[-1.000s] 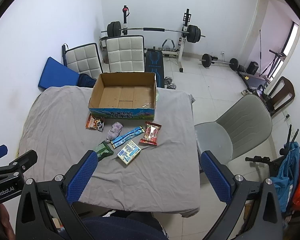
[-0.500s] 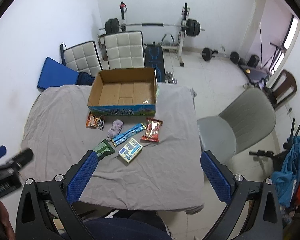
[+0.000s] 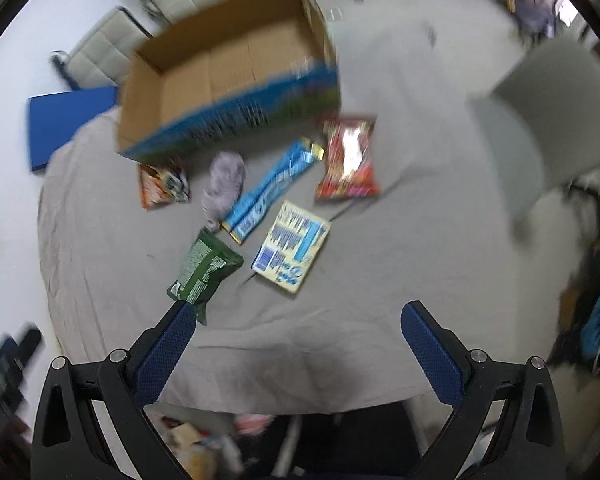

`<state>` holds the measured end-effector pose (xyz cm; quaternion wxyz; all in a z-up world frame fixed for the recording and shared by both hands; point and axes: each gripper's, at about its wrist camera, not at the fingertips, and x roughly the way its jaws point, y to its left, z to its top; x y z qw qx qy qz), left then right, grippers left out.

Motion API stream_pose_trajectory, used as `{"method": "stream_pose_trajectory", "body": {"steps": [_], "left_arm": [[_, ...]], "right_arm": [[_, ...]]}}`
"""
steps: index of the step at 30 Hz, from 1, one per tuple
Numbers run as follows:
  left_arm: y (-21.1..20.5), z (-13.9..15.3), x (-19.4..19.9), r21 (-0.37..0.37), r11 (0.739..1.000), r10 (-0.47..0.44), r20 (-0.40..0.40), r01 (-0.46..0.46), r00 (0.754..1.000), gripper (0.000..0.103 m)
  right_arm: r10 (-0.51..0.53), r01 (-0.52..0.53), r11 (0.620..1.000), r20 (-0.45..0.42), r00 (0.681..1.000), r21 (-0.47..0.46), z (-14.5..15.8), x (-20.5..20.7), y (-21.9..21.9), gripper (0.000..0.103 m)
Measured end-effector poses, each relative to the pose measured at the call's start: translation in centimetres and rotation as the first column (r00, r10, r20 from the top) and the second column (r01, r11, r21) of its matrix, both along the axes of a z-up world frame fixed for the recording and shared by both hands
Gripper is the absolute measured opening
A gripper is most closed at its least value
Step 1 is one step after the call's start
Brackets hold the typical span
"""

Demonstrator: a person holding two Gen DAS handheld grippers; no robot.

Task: Organize soft objects
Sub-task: 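Grasp the yellow milk carton with the right tool while the left tool grasps the green bag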

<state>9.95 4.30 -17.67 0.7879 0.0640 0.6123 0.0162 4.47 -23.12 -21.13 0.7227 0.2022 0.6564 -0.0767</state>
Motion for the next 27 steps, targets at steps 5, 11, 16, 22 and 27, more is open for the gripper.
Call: {"method": "stream_pose_trajectory", "body": {"steps": [5, 11, 16, 22, 27], "left_arm": [[-0.6, -8.1, 2.2, -0.017, 0.997, -0.078, -0.139, 0.077, 0.987, 0.102], [-1.9, -14.7, 4.4, -0.065, 0.983, -0.182, -0.249, 0.171, 0.951, 0.102], [-5.5, -18.6, 5.5, -0.030, 0.928, -0.361, -0.314, 0.371, 0.878, 0.102], [-8.9, -23.6, 5.4, -0.097, 0.831, -0.530, -0.440, 0.548, 0.725, 0.100], [-8.0, -24.2, 5.9, -0.085, 0.890, -0.437, -0.430, 0.447, 0.790, 0.052]], "right_arm": [[-0.055, 0.054, 0.998, -0.104, 0.993, -0.015, -10.1, 3.9, 1.3, 0.103], [-0.220, 0.266, 0.944, -0.228, 0.948, 0.196, -19.2, 4.9, 0.6, 0.090], [-0.194, 0.265, 0.938, -0.294, 0.936, 0.225, -22.1, 3.9, 0.1, 0.067], [0.074, -0.044, 0.994, -0.318, 0.945, 0.099, -22.2, 2.3, 1.5, 0.067], [0.116, -0.100, 0.993, -0.305, 0.945, 0.067, -23.2, 1.5, 1.7, 0.067]]}}
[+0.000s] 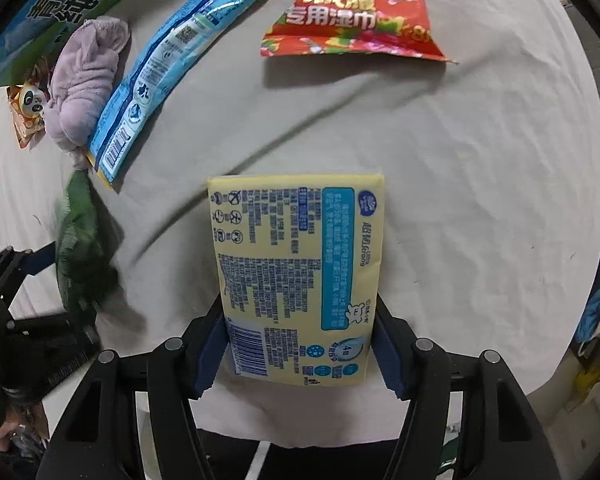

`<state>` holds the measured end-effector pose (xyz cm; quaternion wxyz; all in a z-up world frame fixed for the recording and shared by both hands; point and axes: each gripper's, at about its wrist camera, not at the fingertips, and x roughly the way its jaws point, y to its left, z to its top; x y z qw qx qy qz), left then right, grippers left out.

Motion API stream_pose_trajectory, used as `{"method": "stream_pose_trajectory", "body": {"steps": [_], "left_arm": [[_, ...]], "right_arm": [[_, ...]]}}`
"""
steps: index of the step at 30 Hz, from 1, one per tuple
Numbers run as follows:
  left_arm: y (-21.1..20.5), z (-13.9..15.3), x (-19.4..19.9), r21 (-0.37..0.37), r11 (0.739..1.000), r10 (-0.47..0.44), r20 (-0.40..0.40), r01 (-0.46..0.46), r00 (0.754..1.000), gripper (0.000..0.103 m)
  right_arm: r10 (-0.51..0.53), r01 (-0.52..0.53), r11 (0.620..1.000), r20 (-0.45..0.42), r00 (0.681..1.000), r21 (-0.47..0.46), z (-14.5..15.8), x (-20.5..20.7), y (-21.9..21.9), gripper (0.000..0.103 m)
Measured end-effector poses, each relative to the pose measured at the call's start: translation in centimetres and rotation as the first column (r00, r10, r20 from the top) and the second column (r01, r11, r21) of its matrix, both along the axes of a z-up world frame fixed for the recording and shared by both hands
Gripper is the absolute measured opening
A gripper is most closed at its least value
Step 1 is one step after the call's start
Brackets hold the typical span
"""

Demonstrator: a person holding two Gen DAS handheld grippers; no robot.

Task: Organize soft objects
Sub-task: 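Grasp the yellow milk carton with the right tool while the left tool grasps the green bag, then carry both items into the cardboard box and open both tools to release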

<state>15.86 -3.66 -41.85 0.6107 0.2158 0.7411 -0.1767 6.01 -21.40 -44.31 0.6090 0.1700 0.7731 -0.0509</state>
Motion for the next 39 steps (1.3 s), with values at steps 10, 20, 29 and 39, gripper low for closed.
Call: {"method": "stream_pose_trajectory", "body": {"steps": [10, 20, 29, 39], "left_arm": [[5.3, 0.1, 0.3, -0.122, 0.868, 0.463, -0.149, -0.481, 0.874, 0.054], [4.7, -0.1, -2.4, -0.176, 0.890, 0.389, -0.191, -0.422, 0.901, 0.056], [6.3, 2.5, -6.3, -0.201, 0.871, 0.441, -0.078, -0.448, 0.894, 0.035], [6.4, 8.8, -7.2, -0.238, 0.845, 0.500, 0.033, -0.480, 0.865, 0.033]], "right_arm": [[0.065, -0.061, 0.996, 0.059, 0.996, -0.065, 0.7, -0.3, 3.6, 0.087], [-0.057, 0.057, 0.998, -0.001, 0.998, -0.004, -0.7, -0.3, 3.3, 0.094], [-0.036, 0.042, 0.994, 0.052, 0.998, -0.104, -1.3, -1.1, 3.1, 0.067], [0.018, -0.016, 1.000, 0.143, 0.990, -0.015, 3.1, -1.8, 2.3, 0.066]]}}
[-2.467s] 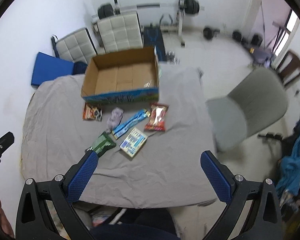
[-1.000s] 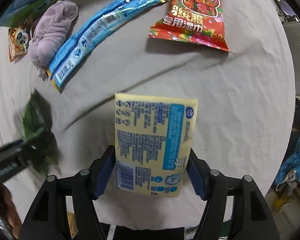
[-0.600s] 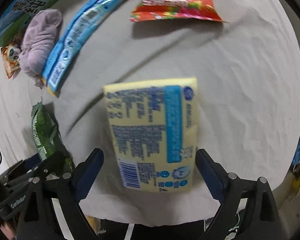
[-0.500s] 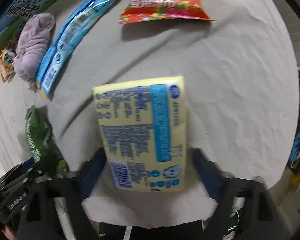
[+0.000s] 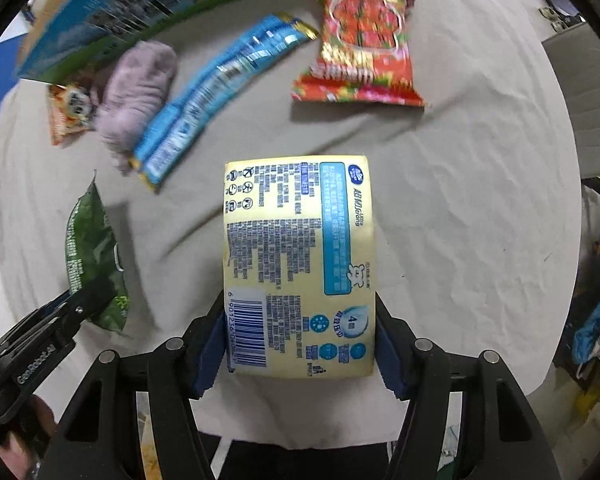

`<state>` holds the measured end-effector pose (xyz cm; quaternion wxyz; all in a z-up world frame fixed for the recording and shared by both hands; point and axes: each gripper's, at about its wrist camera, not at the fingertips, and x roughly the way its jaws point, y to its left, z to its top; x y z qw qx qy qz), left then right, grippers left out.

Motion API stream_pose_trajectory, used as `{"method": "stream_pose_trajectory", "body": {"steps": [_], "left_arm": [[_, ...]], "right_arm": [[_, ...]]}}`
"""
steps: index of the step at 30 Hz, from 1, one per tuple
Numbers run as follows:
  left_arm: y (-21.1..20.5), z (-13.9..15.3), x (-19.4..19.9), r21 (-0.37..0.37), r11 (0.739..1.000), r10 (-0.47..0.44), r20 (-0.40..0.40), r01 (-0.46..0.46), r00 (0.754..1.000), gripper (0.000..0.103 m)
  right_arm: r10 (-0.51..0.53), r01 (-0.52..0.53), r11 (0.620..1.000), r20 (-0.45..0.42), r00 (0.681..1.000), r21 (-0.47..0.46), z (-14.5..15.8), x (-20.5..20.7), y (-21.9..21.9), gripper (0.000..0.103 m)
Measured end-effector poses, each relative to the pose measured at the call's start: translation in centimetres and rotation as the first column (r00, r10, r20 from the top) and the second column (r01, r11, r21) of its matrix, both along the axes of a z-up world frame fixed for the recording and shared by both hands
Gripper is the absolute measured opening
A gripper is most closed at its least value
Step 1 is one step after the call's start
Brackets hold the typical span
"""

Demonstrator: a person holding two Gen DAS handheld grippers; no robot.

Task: Organize soft objects
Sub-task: 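Carry both items into the cardboard box and open both tools to release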

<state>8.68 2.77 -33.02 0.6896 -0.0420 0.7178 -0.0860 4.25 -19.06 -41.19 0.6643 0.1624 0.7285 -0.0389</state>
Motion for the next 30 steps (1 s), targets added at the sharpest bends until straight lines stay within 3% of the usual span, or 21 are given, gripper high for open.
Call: {"method": "stream_pose_trajectory", "body": {"steps": [6, 8, 13, 17, 23, 30], "left_arm": [[-0.8, 7.5, 1.4, -0.013, 1.000, -0.020, 0.139, 0.022, 0.990, 0.033], [-1.2, 8.7, 2.0, -0.027, 0.999, -0.015, 0.175, 0.019, 0.984, 0.033], [-4.3, 13.3, 5.9, -0.087, 0.996, -0.002, 0.261, 0.026, 0.965, 0.033], [-6.5, 15.7, 11.4, -0.118, 0.992, -0.006, 0.290, 0.042, 0.957, 0.033], [-9.5, 15.5, 20.4, -0.117, 0.992, -0.004, 0.291, 0.039, 0.957, 0.033], [-11.0, 11.6, 29.0, -0.100, 0.994, -0.022, 0.238, 0.047, 0.971, 0.033]], "right_arm": [[0.006, -0.013, 0.998, 0.109, 0.994, 0.062, 5.5, 0.6, -2.0, 0.066], [0.003, -0.015, 0.997, 0.153, 0.988, 0.075, 7.8, 2.1, -2.2, 0.066], [0.006, -0.031, 0.995, 0.263, 0.965, 0.090, 13.7, 6.4, -3.3, 0.066], [0.014, -0.042, 0.996, 0.331, 0.944, 0.077, 18.5, 10.6, -4.8, 0.066], [0.039, -0.051, 0.998, 0.388, 0.921, 0.021, 20.9, 18.3, -6.0, 0.066], [0.076, -0.071, 0.997, 0.378, 0.923, -0.027, 17.9, 28.3, -6.3, 0.066]]}}
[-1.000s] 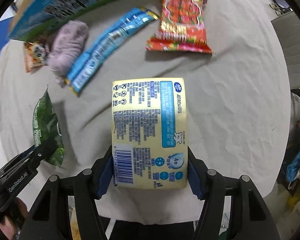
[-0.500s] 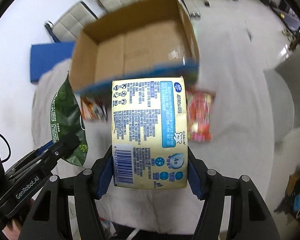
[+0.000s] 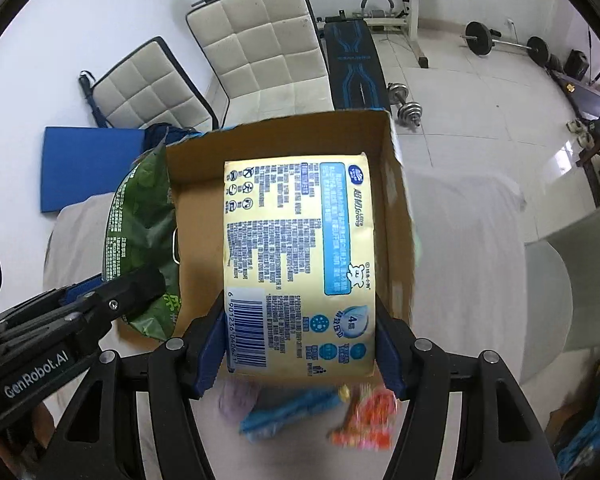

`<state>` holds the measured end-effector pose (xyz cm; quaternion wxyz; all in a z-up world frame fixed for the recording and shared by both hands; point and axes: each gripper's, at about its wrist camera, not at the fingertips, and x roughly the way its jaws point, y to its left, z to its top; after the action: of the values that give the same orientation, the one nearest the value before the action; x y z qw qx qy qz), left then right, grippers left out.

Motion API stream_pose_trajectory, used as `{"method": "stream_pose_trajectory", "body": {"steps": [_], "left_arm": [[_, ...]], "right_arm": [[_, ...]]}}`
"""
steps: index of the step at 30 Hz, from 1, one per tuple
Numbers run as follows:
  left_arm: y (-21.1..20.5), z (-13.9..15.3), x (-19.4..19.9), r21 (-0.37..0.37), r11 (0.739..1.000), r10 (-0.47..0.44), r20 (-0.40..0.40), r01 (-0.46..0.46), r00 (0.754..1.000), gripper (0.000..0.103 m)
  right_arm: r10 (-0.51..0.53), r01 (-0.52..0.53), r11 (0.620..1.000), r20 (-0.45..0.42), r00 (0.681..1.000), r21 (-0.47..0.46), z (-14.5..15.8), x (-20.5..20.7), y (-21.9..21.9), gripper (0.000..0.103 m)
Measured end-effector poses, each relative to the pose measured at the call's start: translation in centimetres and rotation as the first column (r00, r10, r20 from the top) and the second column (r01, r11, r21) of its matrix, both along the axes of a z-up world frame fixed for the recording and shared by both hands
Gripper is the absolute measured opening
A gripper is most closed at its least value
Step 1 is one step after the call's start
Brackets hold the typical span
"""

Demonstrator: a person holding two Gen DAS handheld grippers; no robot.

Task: Organize soft objects
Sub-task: 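Carry both items into the cardboard box and open both tools to release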

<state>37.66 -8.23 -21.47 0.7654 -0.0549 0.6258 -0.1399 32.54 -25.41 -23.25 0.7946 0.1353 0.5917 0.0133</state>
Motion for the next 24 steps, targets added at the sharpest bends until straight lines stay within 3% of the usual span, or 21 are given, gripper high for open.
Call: {"method": "stream_pose_trajectory", "body": {"steps": [6, 12, 16, 24], "left_arm": [[-0.7, -5.3, 5.3, 0.008, 1.000, -0.014, -0.104, 0.015, 0.994, 0.033], [-0.6, -9.6, 7.8, -0.022, 1.000, -0.012, -0.207, 0.008, 0.978, 0.033], [-1.1, -10.9, 8.4, -0.050, 0.998, -0.043, -0.246, 0.032, 0.968, 0.033], [-2.5, -12.1, 8.6, -0.012, 0.997, -0.075, -0.284, 0.075, 0.956, 0.034]], "right_arm": [[0.005, -0.006, 1.000, -0.078, 0.997, -0.013, -5.6, 6.6, 0.6, 0.066], [0.026, -0.033, 0.998, -0.133, 0.991, -0.051, -9.8, 9.5, 1.9, 0.066], [0.052, -0.062, 0.996, -0.147, 0.988, -0.062, -11.3, 10.2, 2.1, 0.066], [0.069, -0.085, 0.994, -0.190, 0.979, -0.075, -13.6, 10.7, 1.8, 0.067]]}}
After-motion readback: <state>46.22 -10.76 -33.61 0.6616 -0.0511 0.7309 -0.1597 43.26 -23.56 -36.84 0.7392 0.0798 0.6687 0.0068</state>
